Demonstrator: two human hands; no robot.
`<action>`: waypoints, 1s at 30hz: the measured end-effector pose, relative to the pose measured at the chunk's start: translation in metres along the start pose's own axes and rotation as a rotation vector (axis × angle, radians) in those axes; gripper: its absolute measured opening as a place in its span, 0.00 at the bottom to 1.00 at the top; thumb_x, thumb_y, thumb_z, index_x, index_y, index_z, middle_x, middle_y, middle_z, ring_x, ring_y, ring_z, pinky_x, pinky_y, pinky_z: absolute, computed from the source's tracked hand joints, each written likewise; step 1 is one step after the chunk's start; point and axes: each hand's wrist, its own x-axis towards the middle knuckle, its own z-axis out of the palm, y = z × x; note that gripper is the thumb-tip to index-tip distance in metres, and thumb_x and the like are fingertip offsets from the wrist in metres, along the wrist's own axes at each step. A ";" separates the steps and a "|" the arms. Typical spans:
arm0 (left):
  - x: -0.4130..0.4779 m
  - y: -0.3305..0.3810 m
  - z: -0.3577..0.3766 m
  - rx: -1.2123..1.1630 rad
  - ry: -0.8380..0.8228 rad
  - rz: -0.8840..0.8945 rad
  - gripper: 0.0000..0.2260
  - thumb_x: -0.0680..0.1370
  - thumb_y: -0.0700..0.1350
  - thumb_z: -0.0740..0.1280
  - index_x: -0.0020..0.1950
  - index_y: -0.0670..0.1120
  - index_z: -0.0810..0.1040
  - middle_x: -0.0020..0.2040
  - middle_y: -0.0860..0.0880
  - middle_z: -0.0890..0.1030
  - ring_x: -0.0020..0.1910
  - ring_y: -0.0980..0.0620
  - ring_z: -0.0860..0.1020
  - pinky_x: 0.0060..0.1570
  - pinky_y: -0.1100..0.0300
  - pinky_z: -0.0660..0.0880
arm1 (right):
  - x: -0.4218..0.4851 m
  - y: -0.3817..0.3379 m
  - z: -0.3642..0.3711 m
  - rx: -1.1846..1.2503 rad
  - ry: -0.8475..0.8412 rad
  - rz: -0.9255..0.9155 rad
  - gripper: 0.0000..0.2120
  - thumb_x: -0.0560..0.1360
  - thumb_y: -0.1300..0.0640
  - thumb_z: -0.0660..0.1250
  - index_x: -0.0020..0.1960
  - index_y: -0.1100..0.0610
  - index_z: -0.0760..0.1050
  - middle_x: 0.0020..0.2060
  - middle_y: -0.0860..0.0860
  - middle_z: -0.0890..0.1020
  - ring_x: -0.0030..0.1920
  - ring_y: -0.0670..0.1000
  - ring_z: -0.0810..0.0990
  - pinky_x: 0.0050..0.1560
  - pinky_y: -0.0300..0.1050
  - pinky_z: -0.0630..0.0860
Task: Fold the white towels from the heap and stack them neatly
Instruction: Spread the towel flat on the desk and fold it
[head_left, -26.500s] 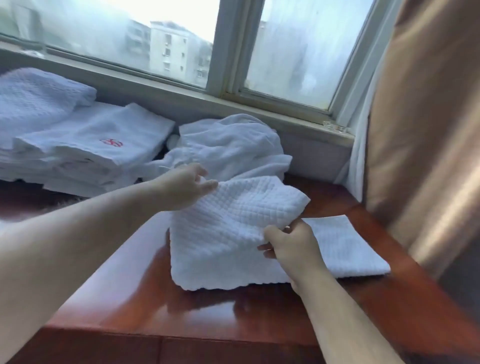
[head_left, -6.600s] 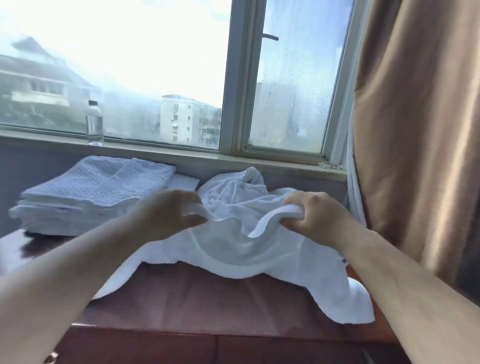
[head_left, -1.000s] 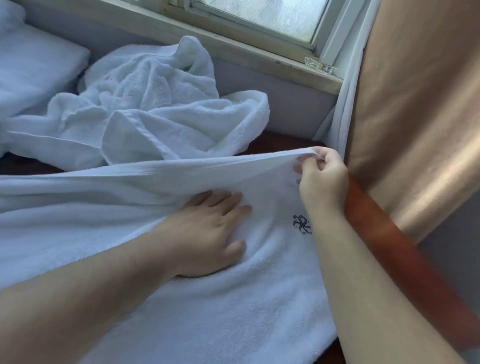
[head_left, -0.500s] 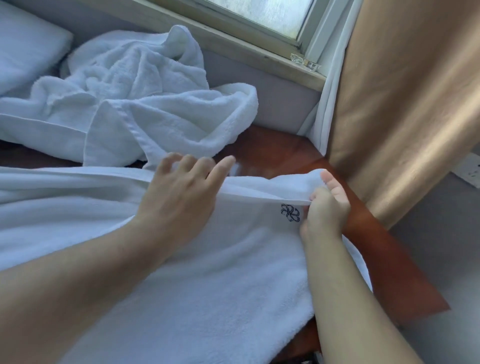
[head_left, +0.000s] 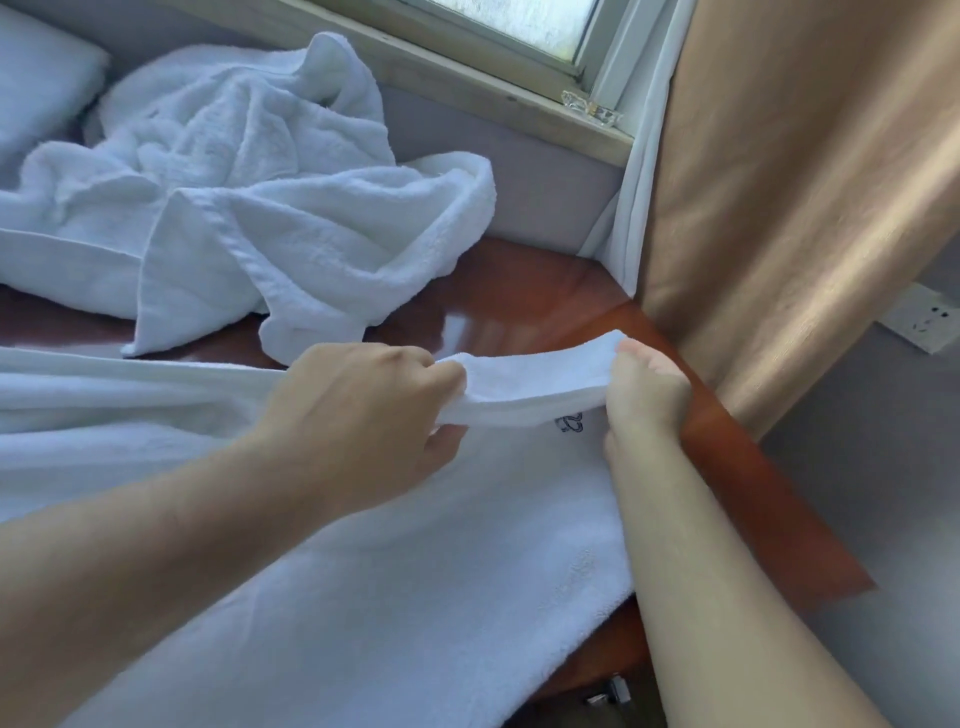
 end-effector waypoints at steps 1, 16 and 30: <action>0.000 0.001 -0.001 -0.017 -0.052 -0.014 0.10 0.75 0.59 0.62 0.50 0.55 0.75 0.39 0.55 0.76 0.36 0.49 0.77 0.27 0.59 0.60 | 0.004 0.000 -0.005 -0.060 -0.053 -0.004 0.16 0.75 0.63 0.65 0.61 0.58 0.81 0.53 0.49 0.84 0.55 0.50 0.83 0.59 0.48 0.79; -0.020 0.028 -0.001 0.126 -0.334 -0.052 0.13 0.80 0.58 0.53 0.57 0.56 0.72 0.46 0.53 0.67 0.51 0.49 0.73 0.39 0.56 0.66 | -0.026 -0.014 -0.132 -1.009 -0.217 -0.003 0.24 0.78 0.42 0.57 0.50 0.63 0.78 0.50 0.62 0.81 0.49 0.59 0.74 0.49 0.48 0.67; -0.037 0.039 0.012 -0.043 -0.063 -0.016 0.12 0.81 0.49 0.56 0.54 0.52 0.79 0.39 0.52 0.71 0.35 0.46 0.74 0.28 0.57 0.60 | -0.033 -0.016 -0.165 -0.532 -0.372 0.214 0.08 0.79 0.61 0.68 0.58 0.58 0.79 0.45 0.55 0.82 0.39 0.52 0.79 0.33 0.41 0.75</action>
